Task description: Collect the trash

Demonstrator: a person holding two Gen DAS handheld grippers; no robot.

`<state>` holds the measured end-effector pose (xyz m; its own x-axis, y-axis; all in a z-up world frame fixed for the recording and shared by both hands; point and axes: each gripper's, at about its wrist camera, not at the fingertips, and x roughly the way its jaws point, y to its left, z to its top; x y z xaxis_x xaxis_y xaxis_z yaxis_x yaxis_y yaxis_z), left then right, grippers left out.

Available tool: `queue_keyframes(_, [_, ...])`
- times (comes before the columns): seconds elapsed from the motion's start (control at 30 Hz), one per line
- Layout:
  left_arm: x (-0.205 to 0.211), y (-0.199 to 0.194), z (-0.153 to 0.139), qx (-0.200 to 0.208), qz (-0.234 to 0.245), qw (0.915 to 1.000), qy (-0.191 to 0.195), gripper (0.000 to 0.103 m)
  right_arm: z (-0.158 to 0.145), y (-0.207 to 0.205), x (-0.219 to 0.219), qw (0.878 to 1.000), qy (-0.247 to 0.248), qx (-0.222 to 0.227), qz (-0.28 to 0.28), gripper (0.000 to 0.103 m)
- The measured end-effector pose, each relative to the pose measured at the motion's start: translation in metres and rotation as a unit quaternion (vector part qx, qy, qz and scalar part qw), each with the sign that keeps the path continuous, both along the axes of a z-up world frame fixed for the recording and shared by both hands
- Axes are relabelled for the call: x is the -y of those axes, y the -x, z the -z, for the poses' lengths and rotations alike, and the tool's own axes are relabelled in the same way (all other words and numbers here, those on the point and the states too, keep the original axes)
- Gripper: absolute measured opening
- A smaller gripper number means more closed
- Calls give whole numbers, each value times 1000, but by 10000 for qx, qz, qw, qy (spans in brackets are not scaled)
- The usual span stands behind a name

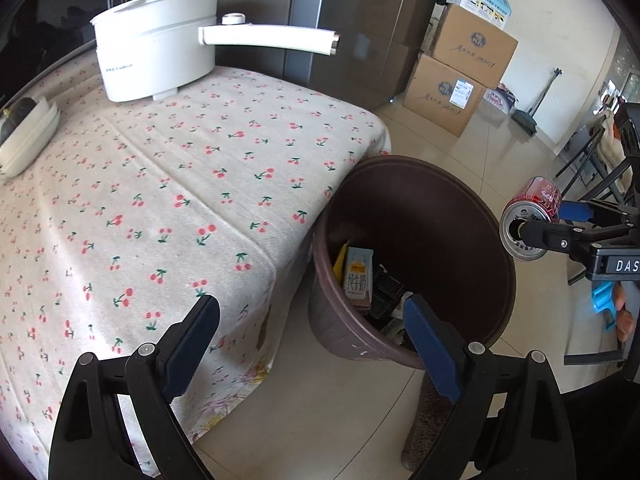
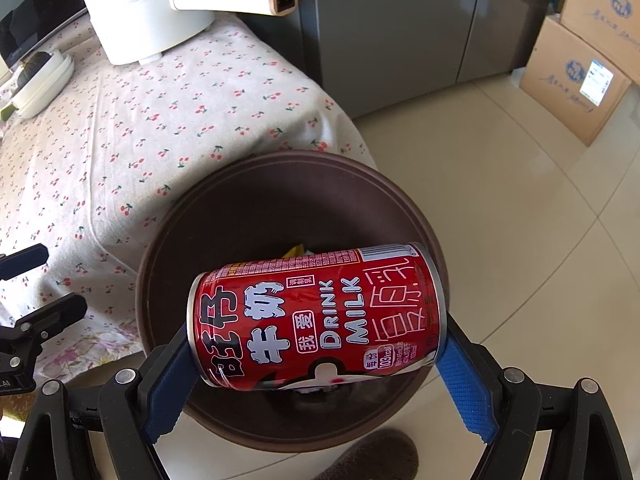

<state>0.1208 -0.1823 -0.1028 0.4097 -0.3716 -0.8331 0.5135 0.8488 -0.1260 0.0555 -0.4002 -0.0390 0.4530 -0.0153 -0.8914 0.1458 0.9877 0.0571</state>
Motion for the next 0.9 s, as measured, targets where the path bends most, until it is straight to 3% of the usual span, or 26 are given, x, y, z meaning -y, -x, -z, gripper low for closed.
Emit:
queue_keyframes(0.1, [-14, 4, -6, 138, -173, 9997, -108, 99, -1, -4, -4, 10000, 43, 2, 22, 91])
queue_keyframes(0.17, [-25, 9, -11, 244, -343, 9990, -130, 102, -1, -7, -8, 9999, 130, -45, 57, 102])
queue_keyframes(0.2, [-30, 10, -14, 282, -410, 9987, -113, 103, -3, -8, -10, 9998, 185, -21, 56, 102])
queue_keyframes(0.43, [-55, 20, -31, 256, -808, 9964, 50, 103, -15, -3, -29, 9999, 79, 94, -64, 102])
queue_keyframes(0.7, [-87, 41, -50, 384, -1238, 9914, 170, 103, -37, 15, -65, 9980, 297, 489, -250, 102])
queue_keyframes(0.9, [-114, 62, -66, 784, -1523, 9852, 17, 103, -52, 32, -87, 9949, 279, 948, -216, 102])
